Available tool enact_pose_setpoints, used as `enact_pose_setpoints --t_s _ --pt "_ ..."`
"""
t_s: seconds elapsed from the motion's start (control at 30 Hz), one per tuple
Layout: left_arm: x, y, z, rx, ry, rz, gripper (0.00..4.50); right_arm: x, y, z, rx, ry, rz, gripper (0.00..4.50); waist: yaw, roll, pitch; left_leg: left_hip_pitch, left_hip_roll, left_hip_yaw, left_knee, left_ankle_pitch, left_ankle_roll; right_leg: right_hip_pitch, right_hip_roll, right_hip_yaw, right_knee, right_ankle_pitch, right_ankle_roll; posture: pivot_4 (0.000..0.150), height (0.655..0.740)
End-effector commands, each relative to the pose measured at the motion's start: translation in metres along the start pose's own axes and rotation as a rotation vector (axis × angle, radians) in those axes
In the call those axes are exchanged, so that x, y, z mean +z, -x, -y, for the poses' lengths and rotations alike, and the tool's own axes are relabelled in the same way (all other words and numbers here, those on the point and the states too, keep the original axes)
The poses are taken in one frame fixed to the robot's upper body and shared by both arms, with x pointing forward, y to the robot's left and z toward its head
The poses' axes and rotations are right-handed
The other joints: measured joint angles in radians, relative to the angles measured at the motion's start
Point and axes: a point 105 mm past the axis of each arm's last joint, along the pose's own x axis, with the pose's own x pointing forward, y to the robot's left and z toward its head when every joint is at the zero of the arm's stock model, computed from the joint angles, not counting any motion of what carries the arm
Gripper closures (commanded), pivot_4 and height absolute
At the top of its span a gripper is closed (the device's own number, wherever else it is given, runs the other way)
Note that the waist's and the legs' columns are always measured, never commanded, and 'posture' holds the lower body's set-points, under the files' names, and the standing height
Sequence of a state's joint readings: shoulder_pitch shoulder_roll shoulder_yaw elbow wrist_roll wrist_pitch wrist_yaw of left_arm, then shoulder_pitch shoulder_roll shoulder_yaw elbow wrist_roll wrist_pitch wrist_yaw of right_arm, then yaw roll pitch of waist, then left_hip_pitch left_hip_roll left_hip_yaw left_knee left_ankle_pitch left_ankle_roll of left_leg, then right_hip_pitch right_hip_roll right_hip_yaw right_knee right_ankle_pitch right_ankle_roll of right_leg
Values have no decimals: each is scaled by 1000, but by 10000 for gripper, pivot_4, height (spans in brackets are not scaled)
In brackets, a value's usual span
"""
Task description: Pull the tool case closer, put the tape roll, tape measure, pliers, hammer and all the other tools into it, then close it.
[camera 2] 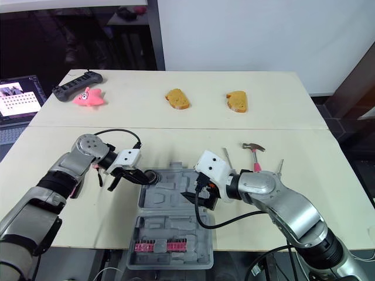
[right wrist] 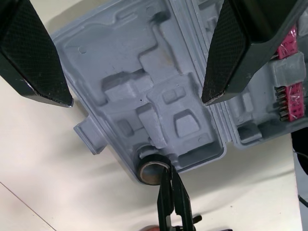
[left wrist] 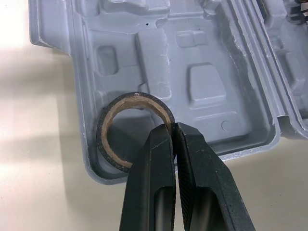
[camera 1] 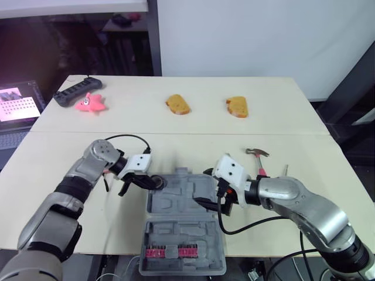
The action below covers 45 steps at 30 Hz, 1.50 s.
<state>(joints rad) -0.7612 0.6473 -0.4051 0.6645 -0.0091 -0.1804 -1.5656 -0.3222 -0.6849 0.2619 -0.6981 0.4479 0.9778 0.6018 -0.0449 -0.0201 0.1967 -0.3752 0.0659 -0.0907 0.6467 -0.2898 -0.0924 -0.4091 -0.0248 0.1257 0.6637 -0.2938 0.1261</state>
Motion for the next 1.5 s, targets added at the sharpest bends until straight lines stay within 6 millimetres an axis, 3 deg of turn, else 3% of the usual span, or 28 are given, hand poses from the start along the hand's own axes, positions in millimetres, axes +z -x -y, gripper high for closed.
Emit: enact_pose_setpoints --t_s 0.03,0.2,0.23,0.37,0.57,0.8,1.0,1.27,1.5 --pt "-3 6 -4 29 16 -20 44742 12 4 1 -12 29 47 0 0 0 0 0 0 0 0 0 0 0 0 0 0 0 0 1500 7400" --pt "-3 7 -2 28 19 -11 44742 12 3 2 -12 30 46 0 0 0 0 0 0 0 0 0 0 0 0 0 0 0 0 1500 7400" --pt "-3 7 -3 31 20 -11 37874 12 2 2 -12 30 47 0 0 0 0 0 0 0 0 0 0 0 0 0 0 0 0 1500 7400" --pt "1 10 -6 48 16 2 20111 12 2 2 -10 28 48 0 0 0 0 0 0 0 0 0 0 0 0 0 0 0 0 1500 7400" --pt "22 26 -8 69 -24 71 20111 11 3 1 -8 26 50 0 1 0 0 -1 0 0 0 0 0 0 0 0 0 0 0 1500 7400" --pt "24 34 -6 89 -18 75 20111 10 2 1 -6 26 50 0 1 0 0 0 0 0 0 0 0 0 0 0 0 0 0 1500 7400" --pt "34 25 -8 143 43 240 20111 9 1 2 -7 27 50 0 1 0 0 -1 0 0 0 0 0 0 0 0 0 0 0 1500 7400" --pt "26 13 -3 254 91 353 20111 9 0 3 -13 26 49 0 1 0 0 0 0 0 0 0 0 0 0 0 0 0 0 1500 7400" --pt "29 14 -4 394 133 437 20111 8 1 3 -23 24 46 0 1 0 0 -1 0 0 0 0 0 0 0 0 0 0 0 1500 7400"
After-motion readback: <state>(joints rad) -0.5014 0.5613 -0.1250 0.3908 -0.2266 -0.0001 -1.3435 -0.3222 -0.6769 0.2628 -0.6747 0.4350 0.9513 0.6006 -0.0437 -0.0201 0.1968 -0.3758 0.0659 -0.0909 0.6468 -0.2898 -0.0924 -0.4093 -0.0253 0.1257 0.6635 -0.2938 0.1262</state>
